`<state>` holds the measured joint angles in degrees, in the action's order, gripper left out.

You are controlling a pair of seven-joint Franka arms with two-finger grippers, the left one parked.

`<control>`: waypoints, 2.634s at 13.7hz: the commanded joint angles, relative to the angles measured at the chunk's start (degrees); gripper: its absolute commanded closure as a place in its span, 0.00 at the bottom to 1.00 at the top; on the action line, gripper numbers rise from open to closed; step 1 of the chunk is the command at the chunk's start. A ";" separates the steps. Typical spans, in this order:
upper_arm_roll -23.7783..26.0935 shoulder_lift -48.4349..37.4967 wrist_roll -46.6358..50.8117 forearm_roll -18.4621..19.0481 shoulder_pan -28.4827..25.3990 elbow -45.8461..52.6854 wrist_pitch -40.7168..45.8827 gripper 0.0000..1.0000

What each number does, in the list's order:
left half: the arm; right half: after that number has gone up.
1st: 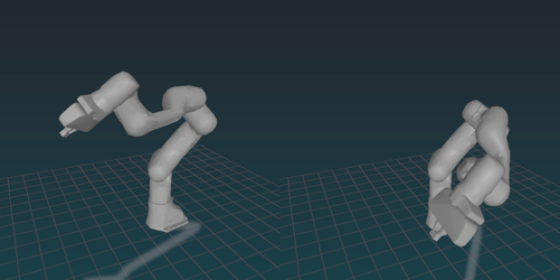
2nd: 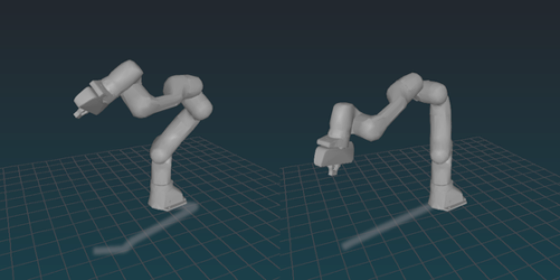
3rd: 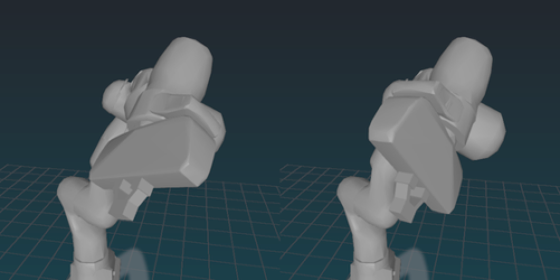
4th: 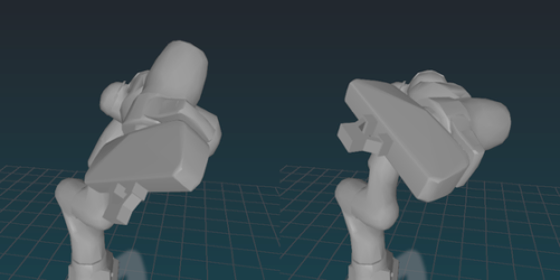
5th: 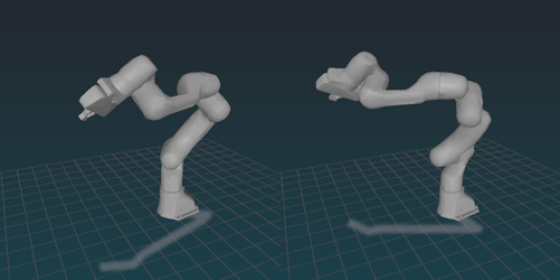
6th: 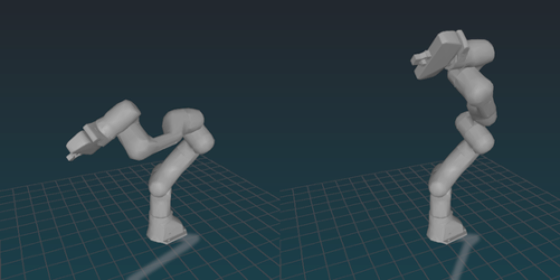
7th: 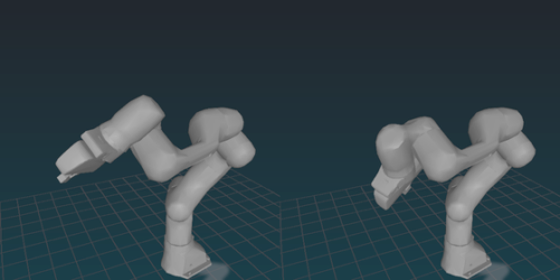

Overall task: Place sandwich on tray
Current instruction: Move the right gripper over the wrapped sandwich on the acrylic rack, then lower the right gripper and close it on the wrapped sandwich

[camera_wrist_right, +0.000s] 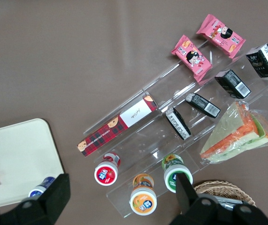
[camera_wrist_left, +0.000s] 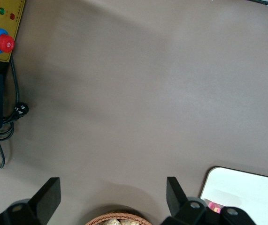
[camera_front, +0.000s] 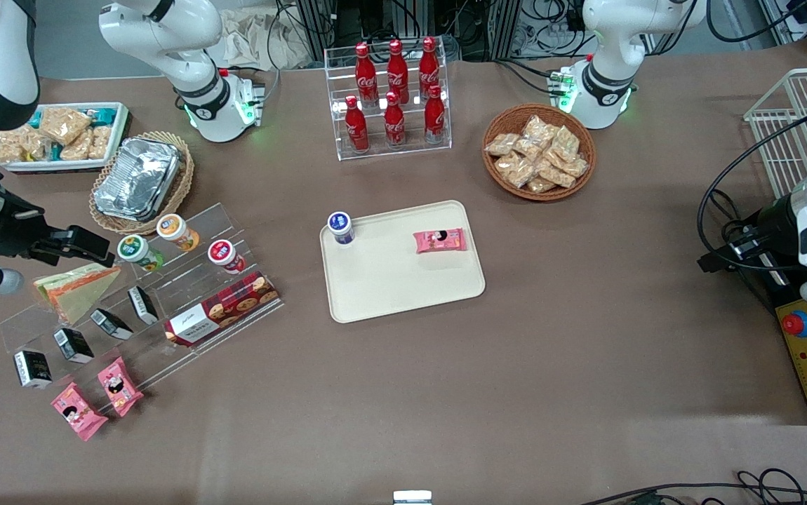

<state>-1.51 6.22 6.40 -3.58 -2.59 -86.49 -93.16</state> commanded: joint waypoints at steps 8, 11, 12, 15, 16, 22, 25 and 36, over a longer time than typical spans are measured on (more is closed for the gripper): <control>-3.84 0.55 -2.70 -0.28 0.83 0.80 0.34 0.00; -7.79 0.72 -1.92 0.77 0.83 0.71 0.35 0.00; -9.20 1.16 -1.74 0.77 0.83 0.45 0.35 0.00; -13.16 2.13 -0.35 0.86 0.83 -0.69 0.08 0.00; -14.91 2.57 3.67 0.42 0.83 -1.91 -1.05 0.00; -17.30 3.01 23.38 -0.63 0.92 -10.00 -10.71 0.00; -19.40 2.75 24.01 -1.95 1.53 -14.92 -15.90 0.00; -19.59 7.93 23.40 -1.95 0.56 -20.82 -26.72 0.00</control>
<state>-20.97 13.07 29.84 -4.64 -1.87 -106.85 -117.62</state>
